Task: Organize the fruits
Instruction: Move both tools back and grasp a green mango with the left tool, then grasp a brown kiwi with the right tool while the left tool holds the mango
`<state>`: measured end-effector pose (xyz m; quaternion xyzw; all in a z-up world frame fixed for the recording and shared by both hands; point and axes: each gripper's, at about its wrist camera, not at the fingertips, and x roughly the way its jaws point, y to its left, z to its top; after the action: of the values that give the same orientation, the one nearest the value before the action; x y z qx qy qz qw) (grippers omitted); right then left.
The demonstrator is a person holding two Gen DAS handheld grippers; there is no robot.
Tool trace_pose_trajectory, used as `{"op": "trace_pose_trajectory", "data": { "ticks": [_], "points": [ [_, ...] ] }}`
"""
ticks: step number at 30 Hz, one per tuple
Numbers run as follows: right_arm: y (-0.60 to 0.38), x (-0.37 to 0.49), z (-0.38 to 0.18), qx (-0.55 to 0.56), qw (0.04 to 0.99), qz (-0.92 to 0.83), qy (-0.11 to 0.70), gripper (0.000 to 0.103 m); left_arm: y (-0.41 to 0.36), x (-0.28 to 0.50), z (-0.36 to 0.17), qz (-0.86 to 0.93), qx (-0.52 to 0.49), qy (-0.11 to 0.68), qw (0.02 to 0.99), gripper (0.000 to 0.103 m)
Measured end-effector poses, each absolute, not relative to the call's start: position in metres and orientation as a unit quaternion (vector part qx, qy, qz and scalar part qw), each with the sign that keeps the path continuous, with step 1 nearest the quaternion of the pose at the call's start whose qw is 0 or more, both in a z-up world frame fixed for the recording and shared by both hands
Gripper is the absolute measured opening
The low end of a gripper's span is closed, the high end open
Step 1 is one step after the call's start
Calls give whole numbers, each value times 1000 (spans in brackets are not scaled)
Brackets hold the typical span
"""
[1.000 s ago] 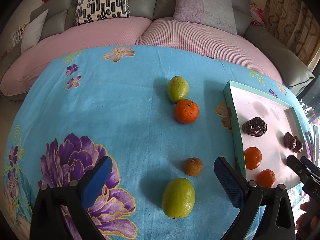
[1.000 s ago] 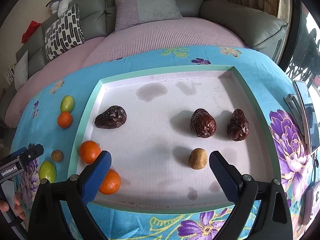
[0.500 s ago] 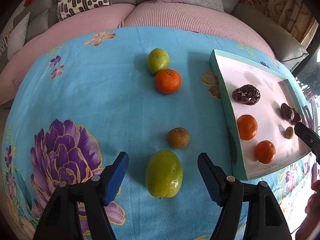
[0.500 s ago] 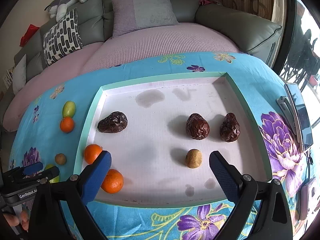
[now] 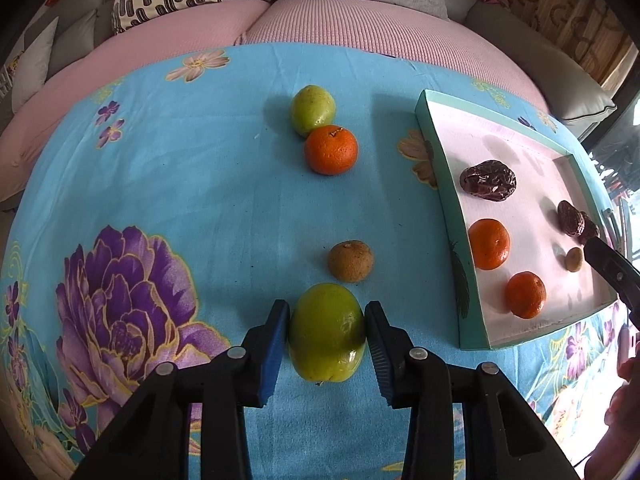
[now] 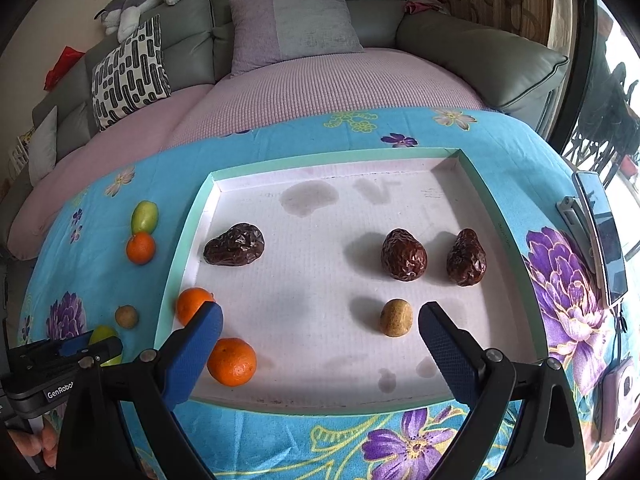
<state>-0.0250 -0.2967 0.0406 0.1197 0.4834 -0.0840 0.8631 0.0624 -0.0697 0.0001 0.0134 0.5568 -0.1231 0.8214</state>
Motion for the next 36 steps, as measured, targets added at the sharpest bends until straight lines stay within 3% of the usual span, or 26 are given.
{"op": "trace_pose_trajectory", "data": {
  "ticks": [19,22,24,28,30,33,36],
  "points": [
    [-231,-4,43,91,896,8,435,98,5,69,43,-57,-84,474,874,41],
    [-208,2,41,72,899,38,431,88,15,69,43,-50,-94,470,876,41],
    [-190,6,40,48,901,57,427,75,19,70,42,-48,-100,468,877,41],
    [-165,15,31,43,895,90,435,64,25,72,37,-46,-109,468,876,41],
    [-153,17,26,34,890,101,444,50,27,74,33,-46,-113,471,874,41],
    [-138,21,19,26,883,118,454,40,29,77,27,-47,-117,474,872,41],
    [-128,25,11,21,875,124,467,38,30,79,22,-49,-121,475,870,41]
  ]
}}
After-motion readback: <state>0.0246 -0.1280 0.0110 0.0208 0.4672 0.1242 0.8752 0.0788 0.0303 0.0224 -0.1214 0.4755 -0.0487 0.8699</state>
